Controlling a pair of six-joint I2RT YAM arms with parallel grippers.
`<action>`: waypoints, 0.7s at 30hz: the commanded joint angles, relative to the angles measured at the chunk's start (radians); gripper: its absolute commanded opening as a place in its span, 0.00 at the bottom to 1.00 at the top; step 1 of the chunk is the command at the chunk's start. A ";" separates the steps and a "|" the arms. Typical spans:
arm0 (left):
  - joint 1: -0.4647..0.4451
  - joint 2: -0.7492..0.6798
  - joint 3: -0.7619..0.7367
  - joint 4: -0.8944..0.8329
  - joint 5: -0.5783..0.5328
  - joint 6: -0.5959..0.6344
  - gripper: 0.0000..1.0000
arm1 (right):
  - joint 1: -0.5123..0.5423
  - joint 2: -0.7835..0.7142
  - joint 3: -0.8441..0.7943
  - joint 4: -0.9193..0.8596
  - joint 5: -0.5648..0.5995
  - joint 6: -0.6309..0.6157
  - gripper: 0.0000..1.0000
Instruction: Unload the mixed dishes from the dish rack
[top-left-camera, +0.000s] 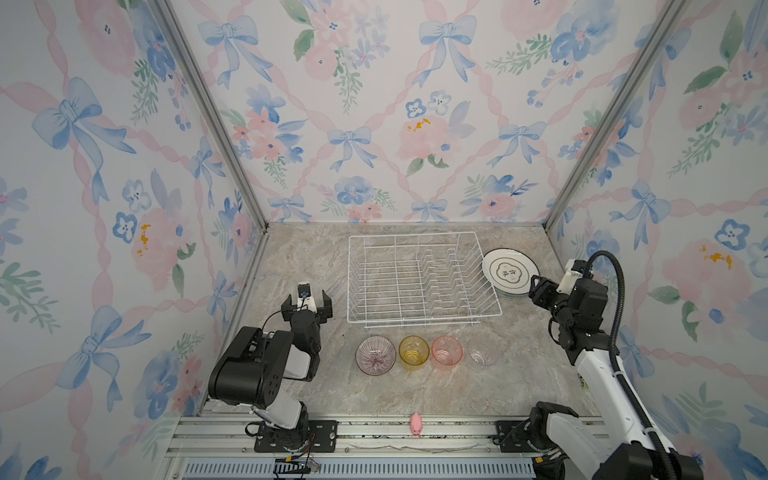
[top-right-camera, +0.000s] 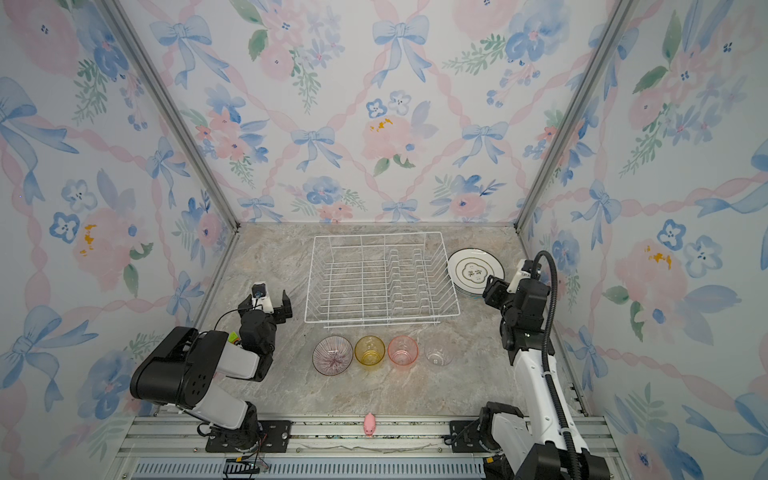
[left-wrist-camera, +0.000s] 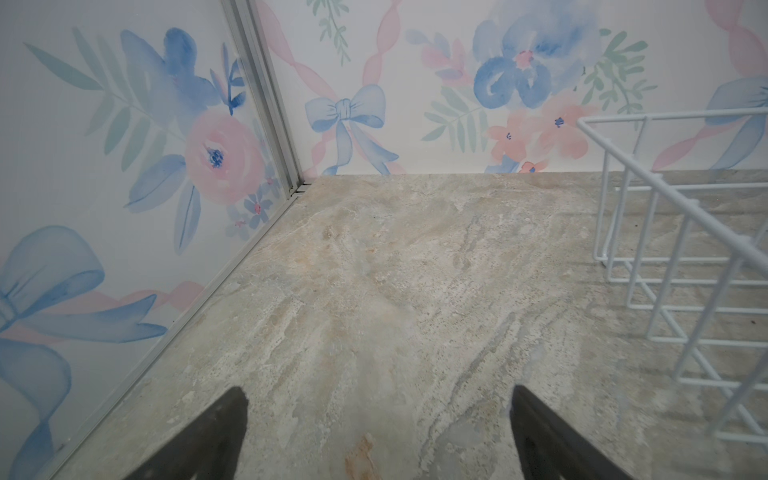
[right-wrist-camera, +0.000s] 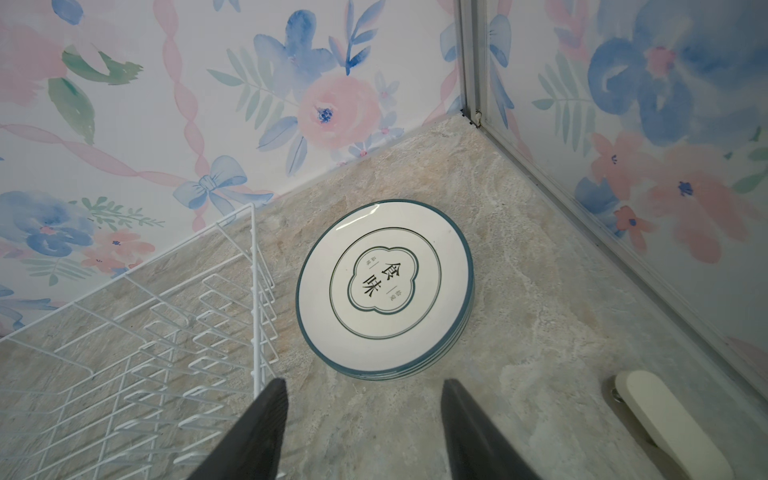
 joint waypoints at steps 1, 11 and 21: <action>-0.001 0.017 0.003 0.069 0.018 0.023 0.98 | 0.007 0.010 -0.065 0.152 0.064 -0.025 0.62; 0.001 0.016 0.003 0.063 0.017 0.018 0.98 | 0.235 0.217 -0.257 0.640 0.330 -0.235 0.63; 0.001 0.016 0.003 0.062 0.015 0.017 0.98 | 0.261 0.332 -0.279 0.780 0.356 -0.316 0.63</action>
